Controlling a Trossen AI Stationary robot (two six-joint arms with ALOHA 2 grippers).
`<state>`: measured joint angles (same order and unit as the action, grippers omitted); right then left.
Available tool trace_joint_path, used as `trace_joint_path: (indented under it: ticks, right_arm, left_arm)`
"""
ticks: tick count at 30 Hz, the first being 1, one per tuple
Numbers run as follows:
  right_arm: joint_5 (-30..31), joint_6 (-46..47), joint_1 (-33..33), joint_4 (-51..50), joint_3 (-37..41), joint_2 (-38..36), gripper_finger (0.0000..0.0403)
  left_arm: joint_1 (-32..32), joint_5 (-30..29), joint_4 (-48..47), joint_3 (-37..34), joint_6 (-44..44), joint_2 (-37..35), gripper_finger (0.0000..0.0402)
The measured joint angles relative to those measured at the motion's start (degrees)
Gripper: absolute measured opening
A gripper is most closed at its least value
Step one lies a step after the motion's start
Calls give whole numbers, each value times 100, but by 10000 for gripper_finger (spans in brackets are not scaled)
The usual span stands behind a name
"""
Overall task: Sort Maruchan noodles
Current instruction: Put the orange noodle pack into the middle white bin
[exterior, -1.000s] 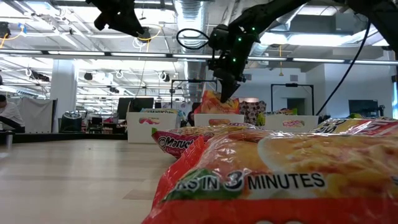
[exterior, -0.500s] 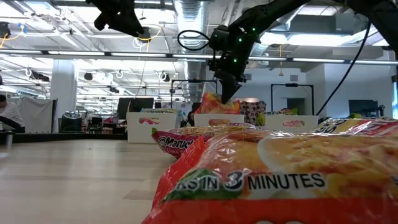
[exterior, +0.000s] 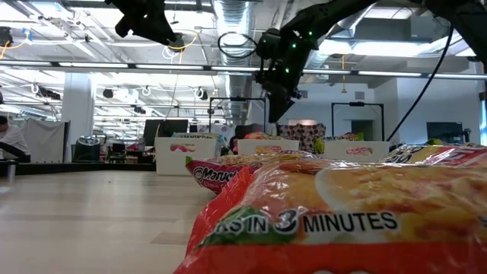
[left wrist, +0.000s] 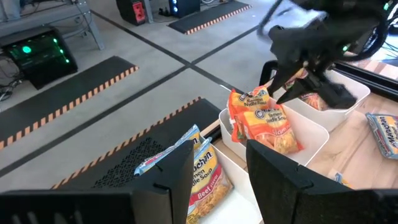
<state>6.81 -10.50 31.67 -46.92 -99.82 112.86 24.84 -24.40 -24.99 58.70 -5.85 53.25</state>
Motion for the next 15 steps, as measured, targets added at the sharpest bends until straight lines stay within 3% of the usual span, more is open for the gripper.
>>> trace_joint_path:
  ticks: [7, 15]
  right_arm:
    - [-2284, 348, -23, 163, -193, 18, 151]
    - [-2777, 423, -67, -205, -187, 812, 148]
  left_arm:
    - [-2, 2, 0, 0, 0, 0, 137]
    - [-2, 2, -44, 0, 1, 1, 137]
